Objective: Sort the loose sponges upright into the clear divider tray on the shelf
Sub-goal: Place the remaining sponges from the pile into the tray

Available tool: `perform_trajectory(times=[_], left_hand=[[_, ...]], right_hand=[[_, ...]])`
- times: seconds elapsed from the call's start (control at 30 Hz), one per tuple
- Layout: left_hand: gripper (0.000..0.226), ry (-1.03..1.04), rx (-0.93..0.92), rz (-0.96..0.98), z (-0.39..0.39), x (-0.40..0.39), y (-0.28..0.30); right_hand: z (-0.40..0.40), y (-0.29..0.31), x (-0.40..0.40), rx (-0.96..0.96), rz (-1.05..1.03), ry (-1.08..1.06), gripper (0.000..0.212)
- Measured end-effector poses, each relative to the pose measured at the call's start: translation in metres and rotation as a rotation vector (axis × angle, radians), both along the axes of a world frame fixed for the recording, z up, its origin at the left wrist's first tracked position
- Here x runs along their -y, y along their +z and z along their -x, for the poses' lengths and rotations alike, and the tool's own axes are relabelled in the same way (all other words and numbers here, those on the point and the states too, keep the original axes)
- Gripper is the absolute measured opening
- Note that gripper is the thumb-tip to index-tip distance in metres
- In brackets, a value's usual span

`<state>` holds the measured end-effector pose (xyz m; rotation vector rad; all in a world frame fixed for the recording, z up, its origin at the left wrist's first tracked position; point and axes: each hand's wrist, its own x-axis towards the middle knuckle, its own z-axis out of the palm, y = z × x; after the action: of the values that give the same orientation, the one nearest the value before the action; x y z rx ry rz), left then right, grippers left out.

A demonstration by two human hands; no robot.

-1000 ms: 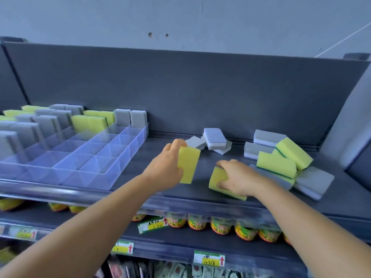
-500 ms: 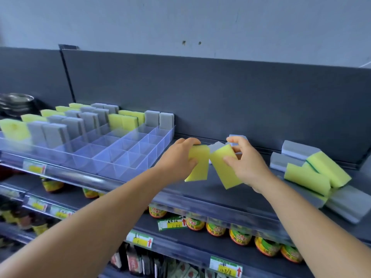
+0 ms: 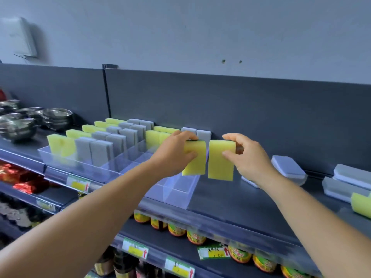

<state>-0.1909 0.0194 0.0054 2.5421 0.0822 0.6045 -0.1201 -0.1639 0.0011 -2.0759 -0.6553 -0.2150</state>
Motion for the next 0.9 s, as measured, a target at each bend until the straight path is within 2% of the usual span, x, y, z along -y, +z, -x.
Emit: perform_trajectory(times=[0.27, 0.47, 0.9], left_hand=[[0.036, -0.025, 0.04, -0.058, -0.011, -0.115, 0.021], [0.036, -0.014, 0.014, -0.138, -0.026, -0.184, 0.03], [0.044, -0.063, -0.181, -0.223, -0.084, -0.229, 0.009]], right_hand=[[0.001, 0.011, -0.116, 0.095, 0.009, -0.011, 0.028], [-0.006, 0.012, -0.172, 0.125, 0.02, -0.091, 0.032], [-0.062, -0.009, -0.229, 0.078, 0.187, -0.123, 0.035]])
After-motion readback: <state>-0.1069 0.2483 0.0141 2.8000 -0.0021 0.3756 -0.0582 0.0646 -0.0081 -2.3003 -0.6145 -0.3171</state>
